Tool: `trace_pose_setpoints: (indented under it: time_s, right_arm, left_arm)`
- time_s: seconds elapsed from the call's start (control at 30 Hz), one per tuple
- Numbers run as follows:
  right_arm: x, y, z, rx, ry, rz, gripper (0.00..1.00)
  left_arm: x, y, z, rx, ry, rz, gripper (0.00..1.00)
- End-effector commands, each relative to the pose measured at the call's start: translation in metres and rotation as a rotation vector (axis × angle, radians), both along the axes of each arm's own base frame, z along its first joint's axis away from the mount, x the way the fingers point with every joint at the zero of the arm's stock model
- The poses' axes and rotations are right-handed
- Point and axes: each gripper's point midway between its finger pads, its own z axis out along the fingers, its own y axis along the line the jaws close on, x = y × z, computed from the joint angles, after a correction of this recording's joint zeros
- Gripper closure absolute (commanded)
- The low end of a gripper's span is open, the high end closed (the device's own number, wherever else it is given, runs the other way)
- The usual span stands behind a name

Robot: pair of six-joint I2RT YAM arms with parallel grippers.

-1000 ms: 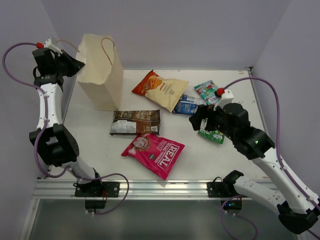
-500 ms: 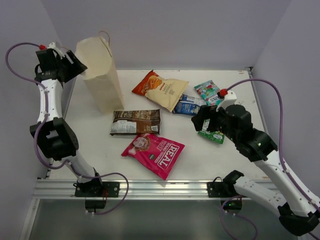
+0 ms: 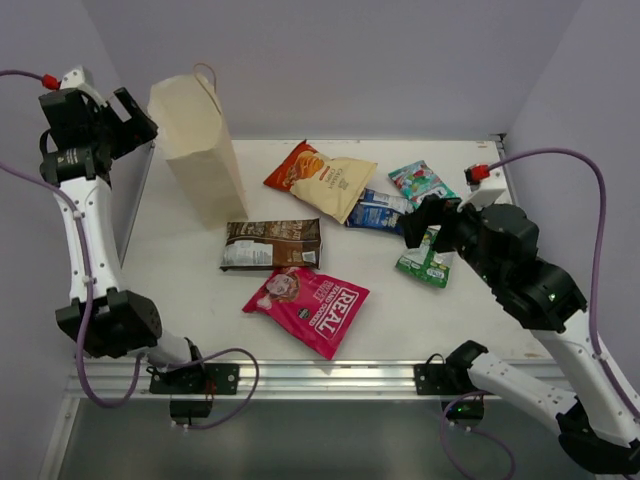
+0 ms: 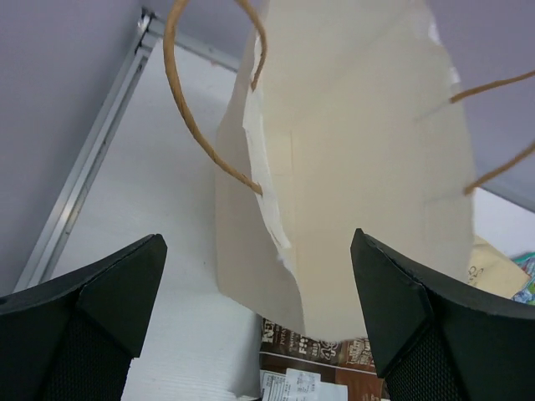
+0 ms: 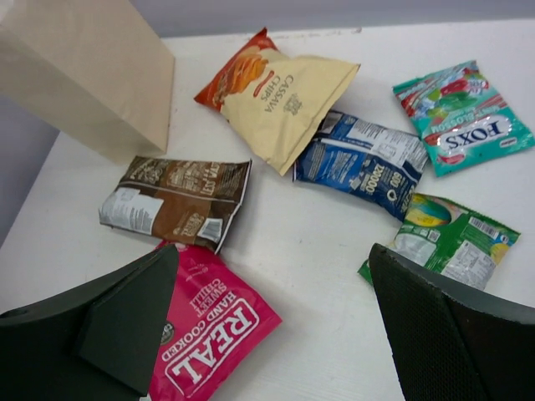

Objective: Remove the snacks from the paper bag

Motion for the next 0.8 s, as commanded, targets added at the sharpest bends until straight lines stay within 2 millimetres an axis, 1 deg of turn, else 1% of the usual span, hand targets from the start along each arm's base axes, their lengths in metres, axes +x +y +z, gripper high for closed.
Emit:
trace_pose_setpoints:
  time_s: [0.0, 0.03, 0.07, 0.1, 0.13, 0.17, 0.2, 0.23, 0.3, 0.33, 0.4, 0.43, 0.5, 0.53, 0.57, 0.67, 0.7, 0.77]
  right_arm:
    - [-0.004, -0.026, 0.045, 0.010, -0.124, -0.085, 0.01]
    - [-0.005, -0.031, 0.053, -0.009, -0.154, -0.094, 0.01]
    - [-0.005, -0.040, 0.064, -0.016, -0.190, -0.127, 0.01]
    - [-0.007, -0.047, 0.077, 0.001, -0.244, -0.150, 0.01]
    - [-0.008, -0.055, 0.085, -0.023, -0.286, -0.168, 0.01]
    - [-0.009, -0.060, 0.093, -0.031, -0.324, -0.179, 0.01]
    - [-0.011, -0.069, 0.106, -0.024, -0.374, -0.216, 0.01]
    - [-0.016, -0.079, 0.115, -0.047, -0.409, -0.239, 0.01]
    - [-0.023, -0.097, 0.131, -0.059, -0.454, -0.301, 0.01]
    - [-0.027, -0.104, 0.137, -0.068, -0.473, -0.321, 0.01]
    - [-0.035, -0.118, 0.152, -0.054, -0.520, -0.364, 0.01]
    - [-0.044, -0.126, 0.159, -0.055, -0.554, -0.376, 0.01]
    - [-0.052, -0.137, 0.169, -0.061, -0.603, -0.404, 0.01]
    - [-0.055, -0.144, 0.171, -0.074, -0.614, -0.424, 0.01]
    - [-0.061, -0.150, 0.175, -0.070, -0.631, -0.440, 0.01]
    - [-0.073, -0.162, 0.183, -0.070, -0.672, -0.466, 0.01]
    - [-0.076, -0.165, 0.185, -0.065, -0.683, -0.468, 0.01]
    - [-0.080, -0.170, 0.186, -0.063, -0.693, -0.481, 0.01]
  left_arm:
    - [-0.047, -0.012, 0.043, 0.067, -0.086, 0.008, 0.00]
    - [-0.067, -0.018, 0.062, 0.096, -0.146, 0.013, 0.00]
    - [-0.078, -0.024, 0.067, 0.107, -0.169, 0.011, 0.00]
    - [-0.085, -0.031, 0.055, 0.114, -0.158, -0.002, 0.00]
    - [-0.105, -0.049, 0.077, 0.160, -0.235, -0.037, 0.00]
    - [-0.115, -0.057, 0.081, 0.177, -0.255, -0.057, 0.00]
    - [-0.123, -0.066, 0.084, 0.198, -0.266, -0.079, 0.00]
    - [-0.139, -0.078, 0.085, 0.245, -0.278, -0.108, 0.00]
    - [-0.152, -0.083, 0.080, 0.287, -0.269, -0.125, 0.00]
    - [-0.162, -0.083, 0.069, 0.307, -0.248, -0.125, 0.00]
    - [-0.169, -0.084, 0.063, 0.308, -0.246, -0.124, 0.00]
    - [-0.175, -0.087, 0.061, 0.297, -0.254, -0.127, 0.00]
    - [-0.179, -0.089, 0.063, 0.289, -0.262, -0.133, 0.00]
    - [-0.181, -0.089, 0.065, 0.289, -0.268, -0.132, 0.00]
    - [-0.184, -0.089, 0.073, 0.292, -0.287, -0.130, 0.00]
    - [-0.187, -0.087, 0.086, 0.305, -0.308, -0.113, 0.00]
    - [-0.190, -0.087, 0.097, 0.309, -0.334, -0.108, 0.00]
    - [-0.189, -0.087, 0.105, 0.319, -0.347, -0.110, 0.00]
